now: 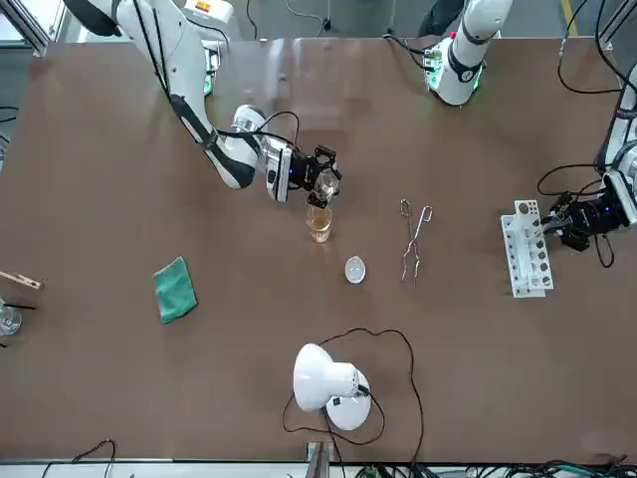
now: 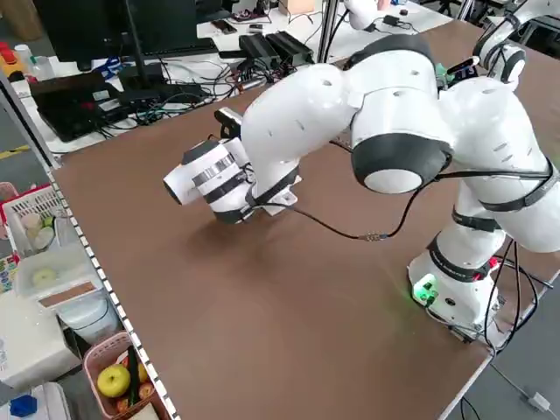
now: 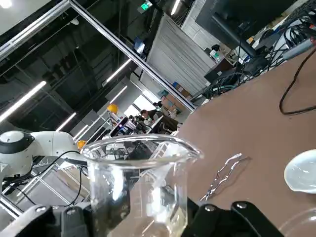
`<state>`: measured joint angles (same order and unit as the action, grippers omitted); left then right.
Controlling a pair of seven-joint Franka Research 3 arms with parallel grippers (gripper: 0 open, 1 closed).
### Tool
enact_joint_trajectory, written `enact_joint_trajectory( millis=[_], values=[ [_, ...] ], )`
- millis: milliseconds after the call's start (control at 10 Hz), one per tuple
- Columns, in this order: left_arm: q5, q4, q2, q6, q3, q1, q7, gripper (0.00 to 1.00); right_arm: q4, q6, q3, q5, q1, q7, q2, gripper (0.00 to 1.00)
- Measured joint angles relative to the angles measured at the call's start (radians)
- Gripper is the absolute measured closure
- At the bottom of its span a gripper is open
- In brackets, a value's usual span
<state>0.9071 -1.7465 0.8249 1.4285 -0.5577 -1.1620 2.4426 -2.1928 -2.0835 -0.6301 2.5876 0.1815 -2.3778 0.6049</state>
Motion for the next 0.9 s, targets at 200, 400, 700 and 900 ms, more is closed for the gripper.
enact_joint_trajectory(
  millis=[200,400,700,900],
  values=[
    [0.0,0.005,0.018,0.0,0.0,0.001,0.021,0.79,0.0,-0.003,0.0,0.0,0.0,0.04,0.006,0.62],
    [0.0,0.009,0.033,0.0,0.0,0.001,0.03,0.79,0.0,-0.013,0.0,0.0,0.0,0.071,0.006,0.62],
    [-0.001,0.025,0.074,0.0,0.0,0.001,0.033,0.79,0.0,-0.034,-0.004,0.004,0.001,0.111,0.006,0.62],
    [-0.003,0.035,0.077,-0.005,0.0,0.001,0.033,0.79,0.0,-0.053,-0.01,0.008,0.002,0.143,0.006,0.62]
  ],
)
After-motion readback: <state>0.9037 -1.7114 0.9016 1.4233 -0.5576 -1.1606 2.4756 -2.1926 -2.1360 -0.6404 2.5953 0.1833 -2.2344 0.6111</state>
